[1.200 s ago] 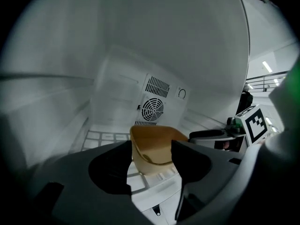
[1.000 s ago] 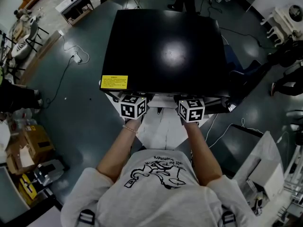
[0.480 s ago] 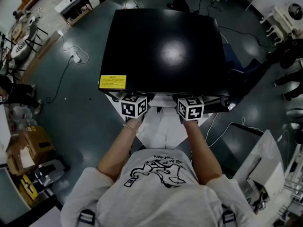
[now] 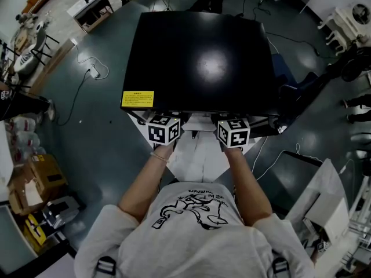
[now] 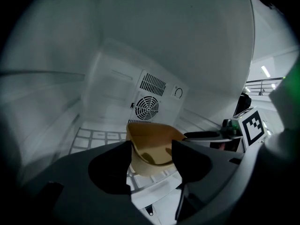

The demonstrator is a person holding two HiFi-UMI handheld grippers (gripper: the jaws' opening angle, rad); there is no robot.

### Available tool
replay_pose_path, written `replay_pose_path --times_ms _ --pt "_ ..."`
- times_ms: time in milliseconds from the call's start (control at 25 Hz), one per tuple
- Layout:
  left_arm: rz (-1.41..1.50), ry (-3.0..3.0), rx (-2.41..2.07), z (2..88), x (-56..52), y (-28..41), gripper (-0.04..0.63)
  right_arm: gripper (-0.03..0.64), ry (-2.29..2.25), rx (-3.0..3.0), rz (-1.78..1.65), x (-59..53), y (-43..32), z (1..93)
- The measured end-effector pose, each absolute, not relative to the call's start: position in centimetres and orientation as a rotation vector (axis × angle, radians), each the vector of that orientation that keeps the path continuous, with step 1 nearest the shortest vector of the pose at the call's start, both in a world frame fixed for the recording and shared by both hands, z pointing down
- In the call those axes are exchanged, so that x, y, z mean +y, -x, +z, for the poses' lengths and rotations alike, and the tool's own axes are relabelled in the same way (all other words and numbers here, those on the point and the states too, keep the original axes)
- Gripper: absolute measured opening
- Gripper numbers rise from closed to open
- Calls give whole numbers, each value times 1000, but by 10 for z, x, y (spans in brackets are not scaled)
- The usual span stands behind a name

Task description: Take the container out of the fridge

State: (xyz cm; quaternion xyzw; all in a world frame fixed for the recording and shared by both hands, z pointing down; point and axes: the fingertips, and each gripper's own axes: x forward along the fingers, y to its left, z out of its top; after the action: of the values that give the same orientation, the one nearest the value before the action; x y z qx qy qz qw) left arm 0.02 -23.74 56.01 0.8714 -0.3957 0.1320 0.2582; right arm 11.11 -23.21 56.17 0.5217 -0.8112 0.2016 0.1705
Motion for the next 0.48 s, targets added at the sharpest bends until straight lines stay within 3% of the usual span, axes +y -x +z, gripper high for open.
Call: replay_pose_path --times_ms 480 --pt "328 -2379 -1081 543 -223 1 279 235 -1480 -2337 538 -218 -108 539"
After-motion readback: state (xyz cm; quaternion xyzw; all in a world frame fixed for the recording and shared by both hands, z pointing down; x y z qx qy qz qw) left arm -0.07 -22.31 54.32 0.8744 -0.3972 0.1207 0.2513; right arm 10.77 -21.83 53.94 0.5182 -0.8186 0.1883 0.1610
